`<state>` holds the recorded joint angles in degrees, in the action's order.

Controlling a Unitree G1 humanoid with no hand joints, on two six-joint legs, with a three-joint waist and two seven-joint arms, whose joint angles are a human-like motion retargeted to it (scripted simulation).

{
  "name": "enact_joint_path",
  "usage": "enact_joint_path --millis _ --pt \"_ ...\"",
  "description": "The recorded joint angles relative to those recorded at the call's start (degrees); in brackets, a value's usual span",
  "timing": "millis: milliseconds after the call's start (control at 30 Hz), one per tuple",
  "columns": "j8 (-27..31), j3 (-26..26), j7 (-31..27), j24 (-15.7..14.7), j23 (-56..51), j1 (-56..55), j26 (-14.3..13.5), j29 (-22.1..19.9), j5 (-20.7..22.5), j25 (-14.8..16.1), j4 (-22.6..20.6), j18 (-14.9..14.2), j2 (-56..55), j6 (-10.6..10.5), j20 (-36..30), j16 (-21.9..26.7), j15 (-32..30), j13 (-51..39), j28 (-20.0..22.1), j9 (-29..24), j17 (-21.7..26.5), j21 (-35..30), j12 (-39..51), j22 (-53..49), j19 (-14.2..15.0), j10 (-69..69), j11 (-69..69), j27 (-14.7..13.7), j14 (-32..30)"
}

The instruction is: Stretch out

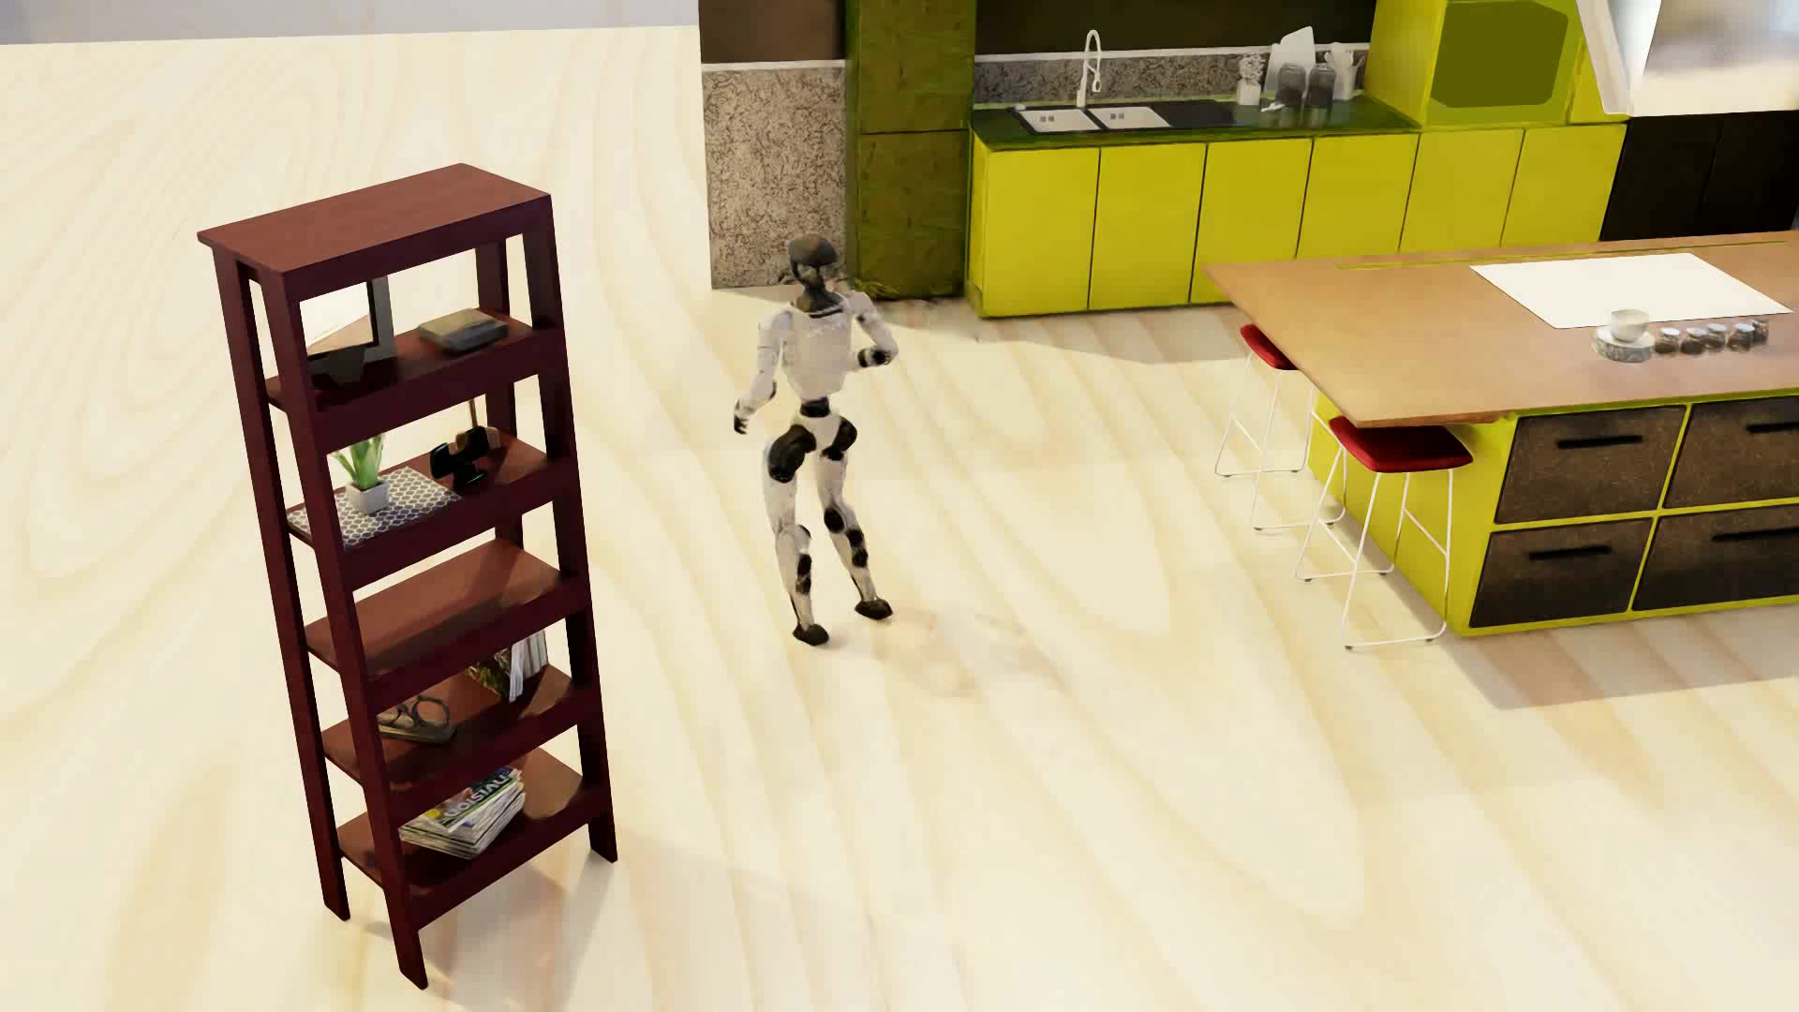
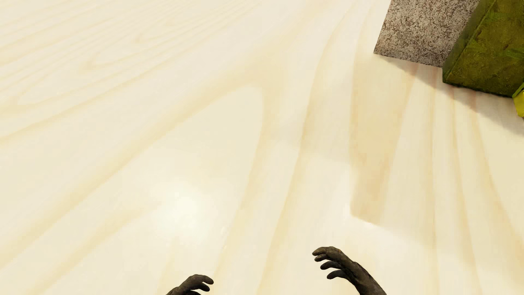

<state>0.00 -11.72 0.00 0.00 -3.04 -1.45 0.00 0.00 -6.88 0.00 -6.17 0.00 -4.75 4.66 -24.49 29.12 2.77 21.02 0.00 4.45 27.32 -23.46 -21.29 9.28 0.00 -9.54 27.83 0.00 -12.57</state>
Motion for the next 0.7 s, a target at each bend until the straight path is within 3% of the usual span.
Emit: enact_joint_path --millis 67,133,167,200,233,333,433,500,533,600,700 --pt "0.0 -1.5 0.0 0.0 -6.8 0.1 0.0 0.0 -0.1 0.0 -0.2 0.0 0.3 0.5 0.1 -1.7 -1.1 0.8 0.0 1.1 -0.4 4.5 -0.6 8.5 0.0 0.3 -0.8 0.0 -0.4" --pt "0.0 0.0 0.0 0.0 -11.0 0.3 0.0 0.0 0.1 0.0 -0.3 0.0 1.0 1.0 -1.0 -2.6 -1.1 -5.7 0.0 1.8 1.8 7.7 -0.1 16.5 0.0 0.6 0.3 0.0 -1.2" --pt "0.0 1.9 0.0 0.0 -11.3 0.3 0.0 0.0 0.3 0.0 -0.3 0.0 1.5 1.3 -2.0 -2.7 -17.5 -11.9 0.0 1.9 3.6 8.8 0.3 19.1 0.0 0.5 -15.0 0.0 -1.4" --pt "0.0 4.2 0.0 0.0 -10.2 0.4 0.0 0.0 0.5 0.0 -0.3 0.0 2.2 1.7 -3.2 -2.5 -27.6 -19.0 0.0 2.0 5.8 9.6 1.1 21.7 0.0 0.6 -15.4 0.0 -1.7" --pt "0.0 6.7 0.0 0.0 -7.4 0.5 0.0 0.0 0.7 0.0 -0.2 0.0 3.1 2.3 -5.0 -2.0 -25.8 -27.2 0.0 1.8 8.7 8.8 2.5 24.5 0.0 0.7 -15.9 0.0 -1.6" --pt "0.0 13.4 0.0 0.0 10.5 0.5 0.0 0.0 1.0 0.0 -0.3 0.0 5.8 5.7 -9.0 1.0 -25.3 -54.6 0.0 1.2 16.4 -1.5 6.6 31.7 0.0 0.1 -17.9 0.0 1.4" --pt "0.0 20.9 0.0 0.0 40.8 0.4 0.0 0.0 1.6 0.0 -0.6 0.0 8.7 9.7 -15.0 5.2 -28.6 -80.4 0.0 -0.5 20.8 -22.5 11.5 37.4 0.0 -0.1 -20.0 0.0 3.8" --pt "0.0 26.9 0.0 0.0 62.6 0.0 0.0 0.0 2.2 0.0 -0.5 0.0 10.1 12.0 -18.4 7.6 -32.8 -90.7 0.0 -1.5 21.6 -37.8 14.6 40.1 0.0 -0.3 -24.3 0.0 5.1" --pt "0.0 29.5 0.0 0.0 70.6 -0.2 0.0 0.0 2.5 0.0 -0.6 0.0 10.8 12.7 -19.2 8.3 -32.8 -93.4 0.0 -2.0 22.1 -39.8 15.5 41.0 0.0 -0.6 -5.7 0.0 6.0" --pt "0.0 32.9 0.0 0.0 80.6 -0.7 0.0 0.0 3.1 0.0 -0.7 0.0 11.7 13.5 -19.3 9.1 -32.8 -96.4 0.0 -2.7 23.6 -39.8 15.9 42.5 0.0 -1.8 -6.0 0.0 7.9" --pt "0.0 33.6 0.0 0.0 84.9 -1.9 0.0 0.0 3.6 0.0 -0.9 0.0 12.1 13.7 -16.3 9.4 -32.8 -96.0 0.0 -2.2 26.0 -39.8 12.8 44.7 0.0 -2.8 -5.8 0.0 9.0"
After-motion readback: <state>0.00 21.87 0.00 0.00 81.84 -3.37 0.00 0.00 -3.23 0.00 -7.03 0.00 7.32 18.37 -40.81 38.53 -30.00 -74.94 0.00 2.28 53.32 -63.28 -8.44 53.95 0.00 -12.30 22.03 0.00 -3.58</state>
